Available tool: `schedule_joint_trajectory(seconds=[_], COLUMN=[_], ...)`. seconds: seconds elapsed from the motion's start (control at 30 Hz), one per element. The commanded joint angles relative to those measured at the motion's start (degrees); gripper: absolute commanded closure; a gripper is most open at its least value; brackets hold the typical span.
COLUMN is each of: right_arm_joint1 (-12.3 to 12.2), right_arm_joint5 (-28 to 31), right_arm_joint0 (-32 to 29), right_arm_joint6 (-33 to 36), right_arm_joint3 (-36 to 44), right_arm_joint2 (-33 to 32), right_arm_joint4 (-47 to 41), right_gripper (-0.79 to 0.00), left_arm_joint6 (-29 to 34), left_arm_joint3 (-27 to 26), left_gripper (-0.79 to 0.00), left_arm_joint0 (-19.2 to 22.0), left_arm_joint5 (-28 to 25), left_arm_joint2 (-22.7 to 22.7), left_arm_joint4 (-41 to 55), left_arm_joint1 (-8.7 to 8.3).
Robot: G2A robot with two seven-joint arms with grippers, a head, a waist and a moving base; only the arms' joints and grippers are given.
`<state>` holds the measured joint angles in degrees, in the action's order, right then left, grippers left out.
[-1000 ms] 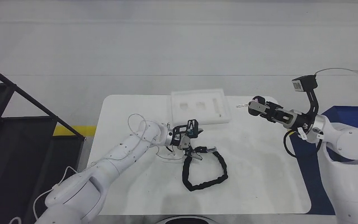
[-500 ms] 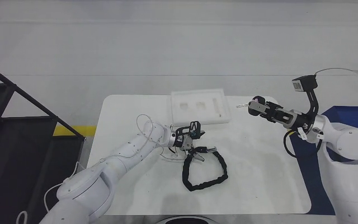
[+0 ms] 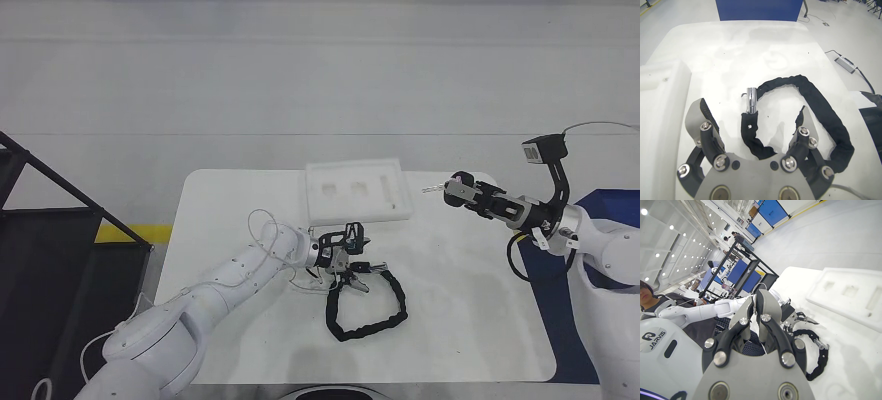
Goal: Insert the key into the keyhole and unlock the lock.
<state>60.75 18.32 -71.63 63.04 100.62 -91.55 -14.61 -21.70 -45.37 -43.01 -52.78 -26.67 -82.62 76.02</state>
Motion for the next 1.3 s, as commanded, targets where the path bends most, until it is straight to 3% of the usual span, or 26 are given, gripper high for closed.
schedule_joint_trajectory(seconds=[0.0, 0.37, 0.4, 0.43, 0.47, 0.53, 0.93, 1.1, 1.27], right_arm_joint1=[0.0, 0.0, 0.0, 0.0, 0.0, 0.0, 0.0, 0.0, 0.0], right_arm_joint5=[0.0, 0.0, 0.0, 0.0, 0.0, 0.0, 0.0, 0.0, 0.0], right_arm_joint0=[0.0, 0.0, 0.0, 0.0, 0.0, 0.0, 0.0, 0.0, 0.0], right_arm_joint6=[0.0, 0.0, 0.0, 0.0, 0.0, 0.0, 0.0, 0.0, 0.0], right_arm_joint3=[0.0, 0.0, 0.0, 0.0, 0.0, 0.0, 0.0, 0.0, 0.0], right_arm_joint2=[0.0, 0.0, 0.0, 0.0, 0.0, 0.0, 0.0, 0.0, 0.0], right_arm_joint4=[0.0, 0.0, 0.0, 0.0, 0.0, 0.0, 0.0, 0.0, 0.0], right_gripper=[0.0, 0.0, 0.0, 0.0, 0.0, 0.0, 0.0, 0.0, 0.0], left_arm_joint6=[-0.3, -2.4, -2.7, -2.7, -3.1, -3.3, -6.2, -6.6, -7.2], left_arm_joint3=[-0.2, 5.4, 6.1, 6.6, 7.0, 7.9, 12.2, 13.2, 14.9], left_gripper=[-0.785, -0.785, -0.686, -0.64, -0.677, -0.616, -0.582, -0.496, -0.486], left_arm_joint0=[0.0, 2.4, 2.6, 2.8, 3.0, 3.3, 4.5, 4.9, 5.1], left_arm_joint5=[-1.0, 0.0, 0.0, 0.0, 0.0, 0.1, 3.3, 5.4, 5.2], left_arm_joint2=[0.4, 2.7, 2.8, 3.0, 3.1, 3.6, 4.7, 5.5, 5.8], left_arm_joint4=[0.4, -1.9, -2.2, -2.6, -2.7, -3.6, -6.4, -8.6, -9.1], left_arm_joint1=[0.51, 3.78, 3.97, 4.18, 4.41, 4.87, 6.96, 7.78, 8.62])
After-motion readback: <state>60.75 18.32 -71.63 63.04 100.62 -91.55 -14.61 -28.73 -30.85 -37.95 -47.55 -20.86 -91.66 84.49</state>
